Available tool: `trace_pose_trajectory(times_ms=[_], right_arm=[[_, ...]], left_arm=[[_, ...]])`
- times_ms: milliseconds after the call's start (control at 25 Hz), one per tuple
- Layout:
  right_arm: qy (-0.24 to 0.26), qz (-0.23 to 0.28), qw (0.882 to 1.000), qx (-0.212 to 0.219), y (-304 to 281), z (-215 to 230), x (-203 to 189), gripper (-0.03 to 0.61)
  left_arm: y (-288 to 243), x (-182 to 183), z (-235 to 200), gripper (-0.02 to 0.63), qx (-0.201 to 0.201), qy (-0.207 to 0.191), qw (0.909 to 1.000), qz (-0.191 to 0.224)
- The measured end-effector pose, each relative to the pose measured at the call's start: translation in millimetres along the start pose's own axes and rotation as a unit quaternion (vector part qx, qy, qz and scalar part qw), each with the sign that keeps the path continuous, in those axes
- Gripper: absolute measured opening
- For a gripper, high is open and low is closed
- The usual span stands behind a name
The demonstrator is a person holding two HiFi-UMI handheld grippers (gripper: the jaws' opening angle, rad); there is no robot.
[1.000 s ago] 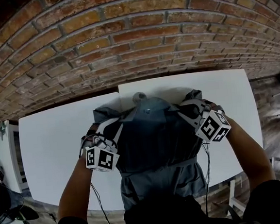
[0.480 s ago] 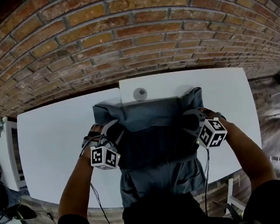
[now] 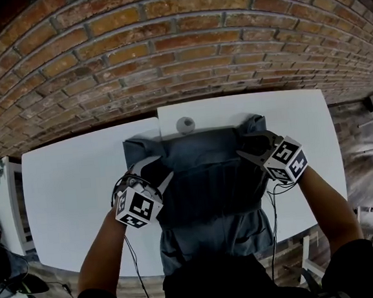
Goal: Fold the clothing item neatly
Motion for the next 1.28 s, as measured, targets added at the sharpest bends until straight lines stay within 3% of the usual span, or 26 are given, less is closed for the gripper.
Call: trace_pose_trajectory(times_ms=[40,120,240,440,600,720,880,1040,1160,1240,1280], right_arm=[[0.0,-0.015,1.0,-0.006,-10,-1,-4,0.15],[0.052,-0.078,0.995,-0.019,-28,-2,-23,0.15],[0.106,-0.144,0.983,-0.042,-46,9,-48,0.151],[0.018,-0.142,0.988,-0.057,-60,35,-58,0.152],[-0.018,-0.142,0.988,-0.057,-65,41,-67,0.152],[-0.021,-0.125,0.991,-0.05,-65,40,-64,0.152],[-0.005,-0.076,0.996,-0.045,-51,39,-51,0.152],[-0.039,-0.014,0.996,-0.083,-21,37,-39,0.152],[-0.074,0.053,0.988,-0.123,8,20,-28,0.15],[-0.072,0.103,0.981,-0.149,30,-3,-19,0.147],[-0.065,0.127,0.976,-0.167,42,-17,-15,0.102]], left_arm=[[-10,0,7,0.172,-0.01,0.0,0.9999,-0.007],[-31,-9,17,0.172,-0.024,-0.008,0.9992,-0.031],[-51,-35,12,0.172,-0.014,0.003,0.997,-0.075],[-57,-66,-22,0.172,0.045,0.094,0.9887,-0.107],[-65,-81,-28,0.172,0.053,0.146,0.9812,-0.114],[-64,-81,-31,0.172,0.06,0.157,0.9797,-0.11],[-46,-62,-32,0.172,0.083,0.14,0.983,-0.085],[-8,-51,-32,0.172,0.126,0.149,0.9788,-0.063],[33,-44,-23,0.164,0.148,0.155,0.9754,-0.052],[64,-41,-9,0.091,0.16,0.155,0.974,-0.043],[79,-39,0,0.04,0.164,0.154,0.9737,-0.036]])
Point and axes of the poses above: the fingertips, and each gripper's own axes: y backward along the fingers, z to its right, x out of its top, the point moved 6 cm from there along y, backward along the fingers, and after that the axes turned 14 degrees about z, right-handed, at the moved point
